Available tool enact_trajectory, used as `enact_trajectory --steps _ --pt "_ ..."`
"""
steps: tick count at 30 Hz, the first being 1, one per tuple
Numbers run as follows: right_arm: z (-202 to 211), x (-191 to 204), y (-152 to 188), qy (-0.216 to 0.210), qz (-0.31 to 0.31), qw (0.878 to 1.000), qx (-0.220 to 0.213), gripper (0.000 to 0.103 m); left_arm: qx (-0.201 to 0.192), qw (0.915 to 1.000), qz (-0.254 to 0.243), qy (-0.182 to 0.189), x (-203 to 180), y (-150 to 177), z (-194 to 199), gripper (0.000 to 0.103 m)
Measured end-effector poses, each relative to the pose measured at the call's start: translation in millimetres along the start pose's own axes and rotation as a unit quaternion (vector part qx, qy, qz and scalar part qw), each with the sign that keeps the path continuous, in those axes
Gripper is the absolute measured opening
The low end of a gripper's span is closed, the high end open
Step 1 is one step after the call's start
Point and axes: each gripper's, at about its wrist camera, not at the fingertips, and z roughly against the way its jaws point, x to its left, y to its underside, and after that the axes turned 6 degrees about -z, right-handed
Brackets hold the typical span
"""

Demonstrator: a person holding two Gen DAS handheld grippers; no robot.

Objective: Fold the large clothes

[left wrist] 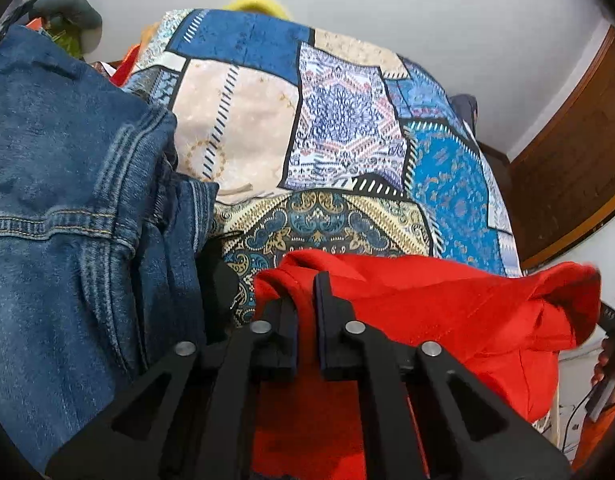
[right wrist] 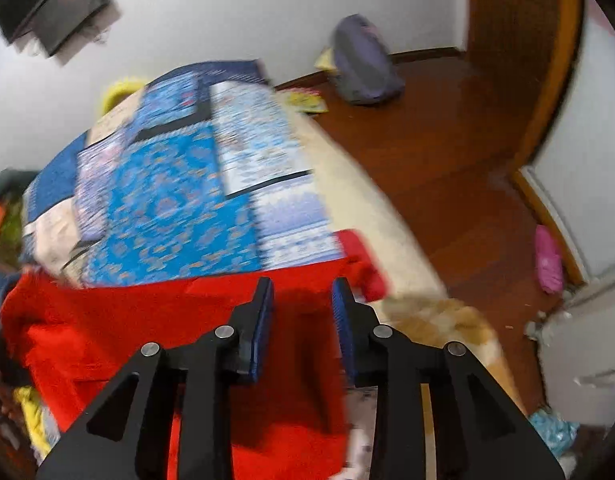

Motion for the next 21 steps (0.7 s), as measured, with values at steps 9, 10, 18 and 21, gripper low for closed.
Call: enact_trajectory --steps 9,10,18,21 --pt "47 2 20 -0.017 0.038 0.999 -0.016 0.027 -0.068 0.9966 -0.043 -0.021 -23 -6 63 0.055" --pt "51 7 25 -0.02 0.05 0.998 -0.016 0.027 -0.074 0.9959 -0.048 -0.02 -27 -6 70 0.056" --pt "57 61 54 -0.066 0.116 0.991 -0.004 0.028 -0.067 0.9899 -0.125 -0.015 -68 16 89 0.059" --pt "54 85 70 -0.089 0.141 0.986 0.009 0.028 -0.045 0.988 -0.148 -0.005 -82 32 76 0.059"
